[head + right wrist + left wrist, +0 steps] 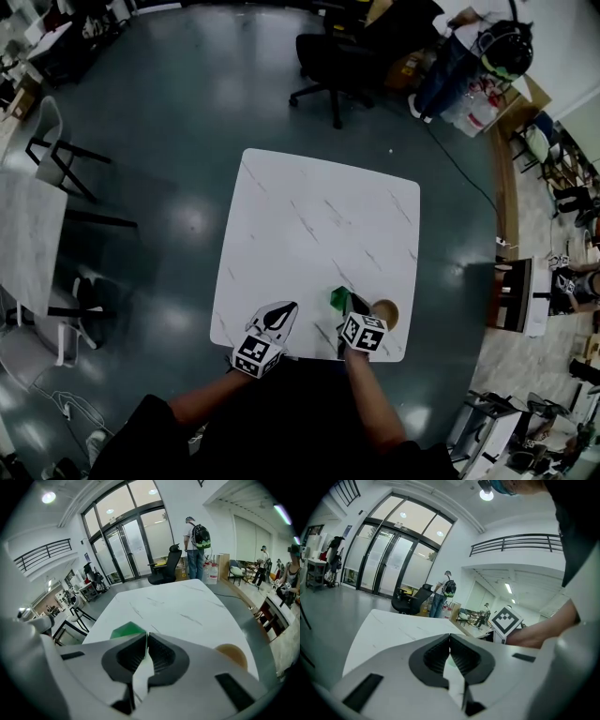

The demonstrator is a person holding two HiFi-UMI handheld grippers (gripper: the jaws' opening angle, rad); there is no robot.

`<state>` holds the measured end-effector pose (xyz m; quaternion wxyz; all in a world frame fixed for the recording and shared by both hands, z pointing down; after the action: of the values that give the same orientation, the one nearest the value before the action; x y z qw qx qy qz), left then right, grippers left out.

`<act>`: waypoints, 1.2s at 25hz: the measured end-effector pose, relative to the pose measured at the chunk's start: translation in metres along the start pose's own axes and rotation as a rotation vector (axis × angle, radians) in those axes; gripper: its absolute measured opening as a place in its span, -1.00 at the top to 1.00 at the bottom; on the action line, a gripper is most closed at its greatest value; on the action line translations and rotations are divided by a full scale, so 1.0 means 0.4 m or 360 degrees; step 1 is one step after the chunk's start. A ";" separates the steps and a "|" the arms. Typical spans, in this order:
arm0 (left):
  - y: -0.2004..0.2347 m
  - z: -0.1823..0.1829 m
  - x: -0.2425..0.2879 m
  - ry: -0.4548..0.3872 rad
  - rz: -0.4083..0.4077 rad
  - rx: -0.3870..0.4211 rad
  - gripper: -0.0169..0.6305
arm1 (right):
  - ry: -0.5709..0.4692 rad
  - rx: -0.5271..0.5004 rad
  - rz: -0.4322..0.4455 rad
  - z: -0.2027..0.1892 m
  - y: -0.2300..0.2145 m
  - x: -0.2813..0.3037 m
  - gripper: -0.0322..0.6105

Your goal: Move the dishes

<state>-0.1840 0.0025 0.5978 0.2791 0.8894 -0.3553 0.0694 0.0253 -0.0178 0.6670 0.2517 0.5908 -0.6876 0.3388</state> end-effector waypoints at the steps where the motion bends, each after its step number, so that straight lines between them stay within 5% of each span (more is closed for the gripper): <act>1: 0.009 0.000 -0.009 -0.0002 0.0002 -0.0005 0.89 | 0.0007 -0.0001 -0.0008 0.002 0.008 0.011 0.81; 15: 0.114 0.020 -0.073 -0.0039 0.0074 -0.0049 0.90 | 0.0140 -0.0082 -0.0084 0.008 0.049 0.146 0.81; 26: 0.108 0.012 -0.083 -0.0039 0.0102 -0.0069 0.90 | 0.0145 -0.0063 -0.0014 -0.006 0.071 0.152 0.80; 30: 0.080 0.008 -0.080 -0.0027 0.0077 -0.0026 0.89 | 0.0087 0.0020 0.0020 -0.001 0.059 0.119 0.63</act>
<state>-0.2293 0.0008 0.5990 0.2816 0.8788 -0.3795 0.0657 -0.0062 -0.0463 0.6989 0.2644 0.5786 -0.6820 0.3607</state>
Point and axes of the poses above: the fingertips, and each gripper's own axes: x forward along the fingers, y to its left, z out of its top, the point moved 5 cm from there along -x, backward along the fingers, and after that the axes turned 7 degrees about -x, right-handed, at the moved point
